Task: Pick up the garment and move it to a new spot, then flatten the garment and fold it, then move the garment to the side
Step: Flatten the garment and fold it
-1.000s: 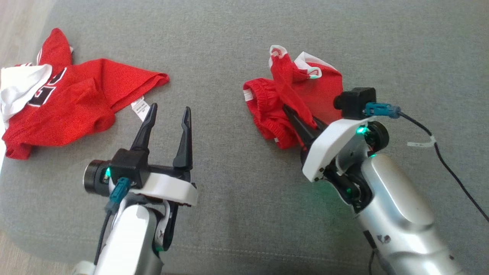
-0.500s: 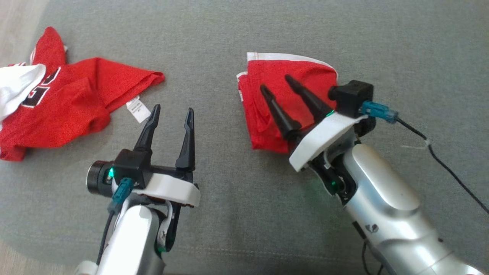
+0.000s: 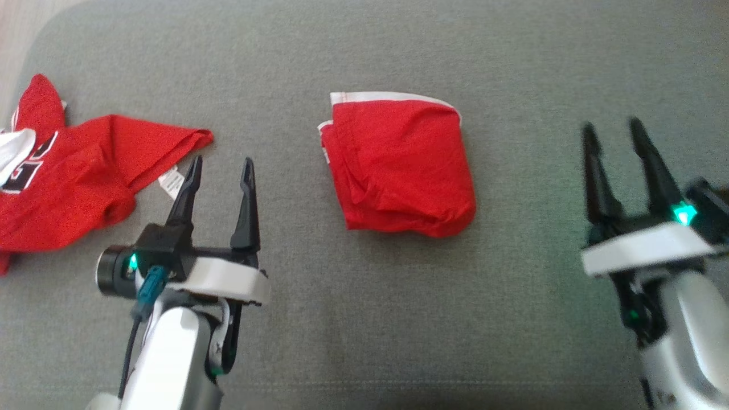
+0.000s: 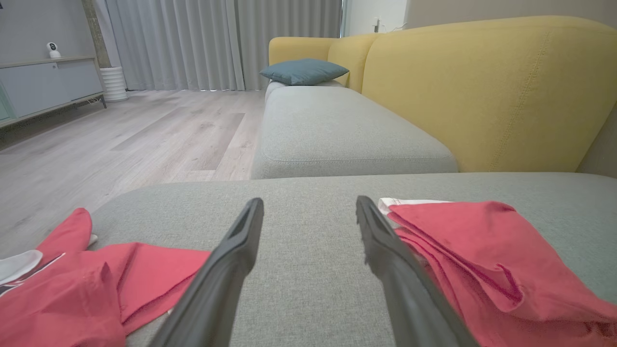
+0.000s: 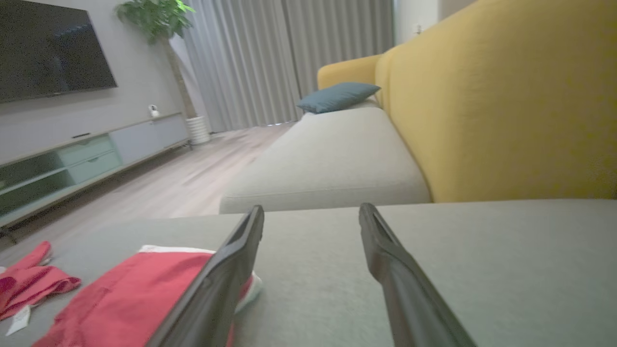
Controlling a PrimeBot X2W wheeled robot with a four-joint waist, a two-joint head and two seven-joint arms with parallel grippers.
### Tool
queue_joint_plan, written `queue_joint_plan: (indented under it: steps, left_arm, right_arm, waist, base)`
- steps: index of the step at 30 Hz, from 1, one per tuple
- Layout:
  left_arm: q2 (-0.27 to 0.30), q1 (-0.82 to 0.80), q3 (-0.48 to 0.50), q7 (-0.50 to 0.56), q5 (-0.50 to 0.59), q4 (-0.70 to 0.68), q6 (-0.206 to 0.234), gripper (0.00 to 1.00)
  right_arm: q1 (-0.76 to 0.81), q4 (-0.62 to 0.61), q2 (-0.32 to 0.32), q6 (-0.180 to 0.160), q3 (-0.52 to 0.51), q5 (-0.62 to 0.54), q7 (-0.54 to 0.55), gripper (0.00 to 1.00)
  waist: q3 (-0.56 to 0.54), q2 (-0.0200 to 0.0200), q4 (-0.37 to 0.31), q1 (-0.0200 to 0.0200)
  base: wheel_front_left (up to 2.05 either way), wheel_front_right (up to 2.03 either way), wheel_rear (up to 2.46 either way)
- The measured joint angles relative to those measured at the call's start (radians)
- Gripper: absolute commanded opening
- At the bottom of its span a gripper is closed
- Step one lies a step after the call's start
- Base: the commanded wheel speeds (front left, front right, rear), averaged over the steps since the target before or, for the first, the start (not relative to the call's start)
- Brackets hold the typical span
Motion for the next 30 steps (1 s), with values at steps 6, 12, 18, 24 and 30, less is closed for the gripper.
queue_joint_plan:
  steps: [6, 12, 18, 24, 30]
  left_arm:
    - [0.022, 0.063, 0.023, 0.000, 0.000, -0.003, 0.008, 1.00]
    - [0.035, 0.124, 0.034, 0.000, 0.000, -0.002, 0.008, 1.00]
    - [0.047, 0.194, 0.033, 0.000, 0.000, 0.002, 0.009, 1.00]
    - [0.063, 0.247, 0.025, 0.010, 0.000, 0.004, 0.016, 1.00]
    - [0.072, 0.266, 0.007, 0.019, 0.005, -0.004, 0.017, 1.00]
  right_arm:
    - [0.191, -0.140, 0.042, 0.000, -0.127, -0.063, 0.075, 1.00]
    - [0.290, -0.213, 0.080, 0.000, -0.147, -0.081, 0.127, 1.00]
    - [0.368, -0.252, 0.100, 0.000, -0.154, -0.089, 0.166, 1.00]
    - [0.428, -0.280, 0.117, 0.000, -0.168, -0.105, 0.194, 1.00]
    - [0.441, -0.298, 0.124, 0.000, -0.175, -0.105, 0.211, 1.00]
  waist:
    - [-0.049, 0.0000, -0.029, 0.0000]
    - [-0.105, 0.0000, -0.041, 0.0000]
    - [-0.162, 0.0000, -0.045, 0.0000]
    - [-0.210, 0.0000, -0.049, 0.0000]
    - [-0.230, 0.0000, -0.045, 0.0000]
  base:
    - [0.00, 0.00, 0.00]
    - [0.00, 0.00, 0.00]
    - [0.00, 0.00, 0.00]
    - [0.00, 0.00, 0.00]
    - [0.00, 0.00, 0.00]
